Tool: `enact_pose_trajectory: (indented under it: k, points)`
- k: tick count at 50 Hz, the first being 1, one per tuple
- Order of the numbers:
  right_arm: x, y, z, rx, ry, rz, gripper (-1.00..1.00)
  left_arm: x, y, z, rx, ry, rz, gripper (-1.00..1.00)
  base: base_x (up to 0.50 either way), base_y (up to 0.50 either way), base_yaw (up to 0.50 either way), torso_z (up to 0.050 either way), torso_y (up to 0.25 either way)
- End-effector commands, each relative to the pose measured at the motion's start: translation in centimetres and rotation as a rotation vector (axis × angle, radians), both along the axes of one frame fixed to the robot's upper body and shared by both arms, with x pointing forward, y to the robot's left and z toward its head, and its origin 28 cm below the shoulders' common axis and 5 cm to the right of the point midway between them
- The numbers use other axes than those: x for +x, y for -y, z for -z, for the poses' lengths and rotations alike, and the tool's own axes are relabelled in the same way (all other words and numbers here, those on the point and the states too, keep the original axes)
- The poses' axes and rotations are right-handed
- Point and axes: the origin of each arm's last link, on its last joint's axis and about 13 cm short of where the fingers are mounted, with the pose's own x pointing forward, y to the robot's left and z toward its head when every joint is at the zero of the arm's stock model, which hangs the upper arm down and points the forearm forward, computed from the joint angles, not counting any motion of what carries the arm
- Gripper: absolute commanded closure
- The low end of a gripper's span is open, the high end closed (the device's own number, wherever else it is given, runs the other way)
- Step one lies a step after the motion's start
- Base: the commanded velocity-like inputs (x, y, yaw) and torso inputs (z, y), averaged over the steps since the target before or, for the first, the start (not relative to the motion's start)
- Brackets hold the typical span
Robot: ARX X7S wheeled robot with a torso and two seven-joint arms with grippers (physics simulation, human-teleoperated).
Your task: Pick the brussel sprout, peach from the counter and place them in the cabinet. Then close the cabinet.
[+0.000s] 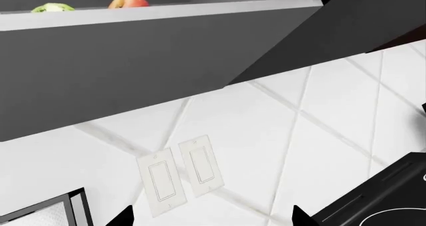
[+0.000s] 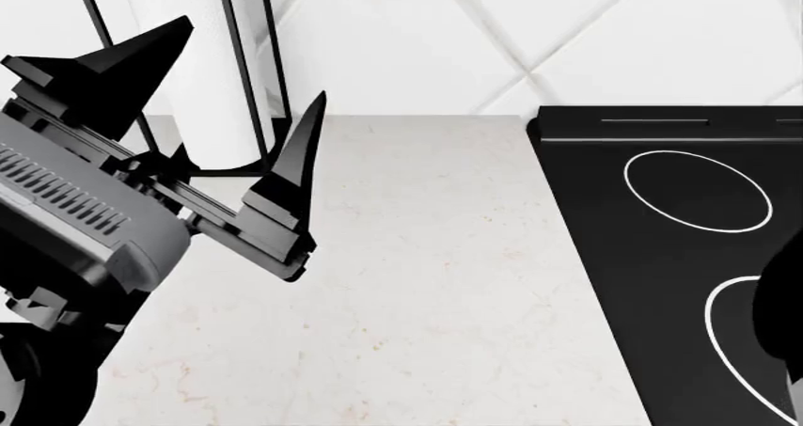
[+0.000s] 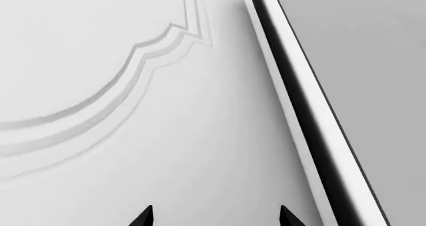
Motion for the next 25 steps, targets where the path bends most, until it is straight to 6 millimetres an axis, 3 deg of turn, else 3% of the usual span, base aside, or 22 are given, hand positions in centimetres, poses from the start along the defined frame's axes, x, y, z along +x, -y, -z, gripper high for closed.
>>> enact_pose_trajectory:
  k: [1,25]
  points:
    - [1.4,-2.2,-0.4,-0.122,-0.011,-0.094,-1.00,-0.1,0.0,0.0,-0.001,-0.001,0.001,-1.00,0.01,0.00,0.01,0.000,0.000]
    - [5.2,-4.1,-1.4,-0.331,-0.060,0.162,-1.00,0.0,-0.1,0.4,-0.006,-0.005,0.001,-1.00,0.00,0.00,0.01,0.002,-0.002]
